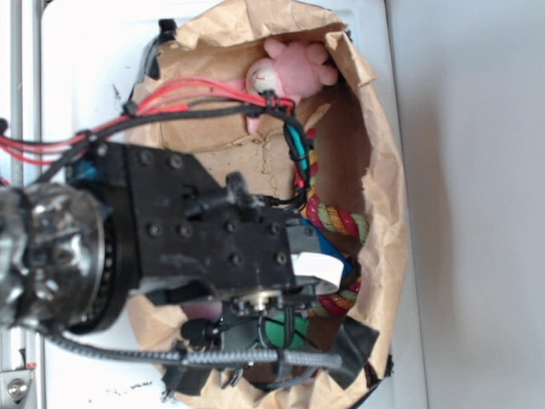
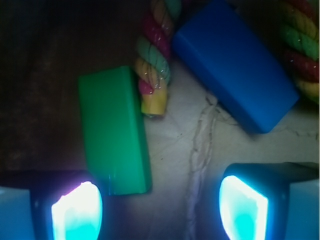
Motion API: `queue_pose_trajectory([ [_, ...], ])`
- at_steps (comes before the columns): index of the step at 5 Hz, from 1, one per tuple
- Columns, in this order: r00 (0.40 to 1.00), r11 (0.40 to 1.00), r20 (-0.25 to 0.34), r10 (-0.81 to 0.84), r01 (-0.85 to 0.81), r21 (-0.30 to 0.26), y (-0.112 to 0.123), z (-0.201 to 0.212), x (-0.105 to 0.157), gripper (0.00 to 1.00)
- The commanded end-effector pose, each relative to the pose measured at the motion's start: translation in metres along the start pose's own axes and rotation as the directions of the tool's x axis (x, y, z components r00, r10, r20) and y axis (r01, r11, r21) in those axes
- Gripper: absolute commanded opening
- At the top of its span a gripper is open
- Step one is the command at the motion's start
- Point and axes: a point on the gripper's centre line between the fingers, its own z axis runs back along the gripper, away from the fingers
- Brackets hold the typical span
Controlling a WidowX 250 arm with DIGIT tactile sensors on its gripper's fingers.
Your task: Grab the green block.
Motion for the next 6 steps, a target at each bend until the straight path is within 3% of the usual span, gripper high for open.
queue_pose_trajectory([
  [1, 0.998, 0.994, 0.014, -0.062, 0.063, -0.089, -0.017, 0.012, 0.007, 1.00],
  [6, 0.997, 0.997, -0.010, -0.078, 0.078, 0.008, -0.035, -0.033, 0.006, 1.00],
])
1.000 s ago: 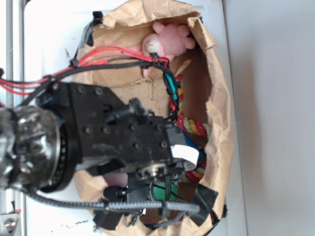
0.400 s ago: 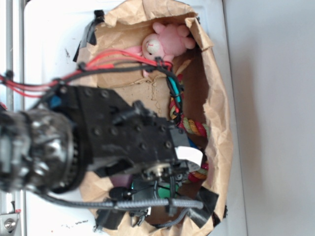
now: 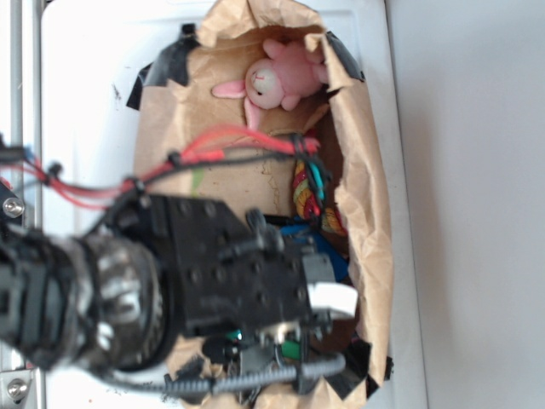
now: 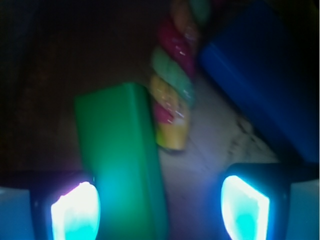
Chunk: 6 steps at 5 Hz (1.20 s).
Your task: Grab the green block.
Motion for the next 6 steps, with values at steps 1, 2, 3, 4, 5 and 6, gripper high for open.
queue_pose_trajectory([
  [1, 1.000, 0.998, 0.014, -0.027, 0.026, 0.050, -0.0109, -0.0010, 0.0020, 1.00],
  [2, 1.000, 0.997, 0.021, -0.019, 0.018, 0.077, -0.0110, -0.0014, 0.0021, 1.00],
  [3, 1.000, 0.995, 0.013, -0.012, 0.011, 0.098, -0.0106, -0.0010, 0.0017, 1.00],
  [4, 1.000, 0.995, 0.016, -0.005, 0.004, 0.099, -0.0107, 0.0004, 0.0012, 1.00],
  [5, 1.000, 0.995, 0.026, 0.016, -0.018, 0.098, -0.0118, 0.0007, 0.0011, 0.00],
  [6, 0.999, 0.994, 0.043, 0.023, -0.027, 0.101, -0.0113, 0.0016, 0.0023, 0.00],
])
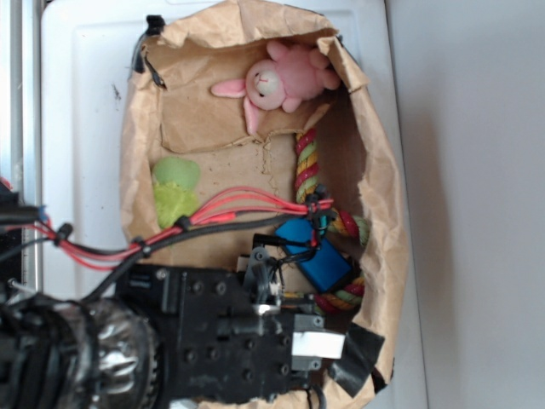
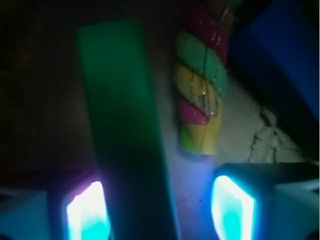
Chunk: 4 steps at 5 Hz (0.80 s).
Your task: Grab the green block.
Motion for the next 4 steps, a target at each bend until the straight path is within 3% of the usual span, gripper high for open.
queue_pose_trajectory([
  [1, 0.997, 1.000, 0.074, -0.002, 0.003, -0.010, -0.010, 0.018, 0.007, 0.00],
  [2, 0.994, 0.999, 0.102, 0.040, -0.038, -0.030, -0.004, 0.028, 0.012, 0.00],
  [3, 0.988, 0.994, 0.114, 0.104, -0.098, -0.054, 0.052, 0.039, 0.042, 0.00],
  [4, 0.975, 0.986, 0.152, 0.165, -0.160, -0.047, 0.069, 0.056, 0.046, 0.00],
])
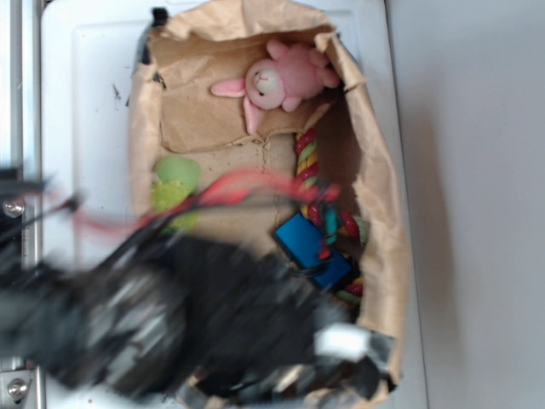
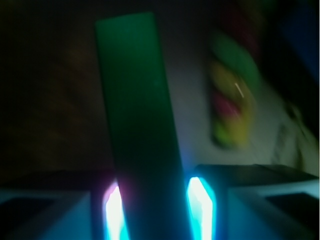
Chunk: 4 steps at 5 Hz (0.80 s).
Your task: Grab the green block.
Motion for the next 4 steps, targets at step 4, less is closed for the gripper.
queue_pose_trajectory([
  [4, 0.972, 0.976, 0.175, 0.154, -0.177, 0.126, 0.037, 0.114, 0.004, 0.00],
])
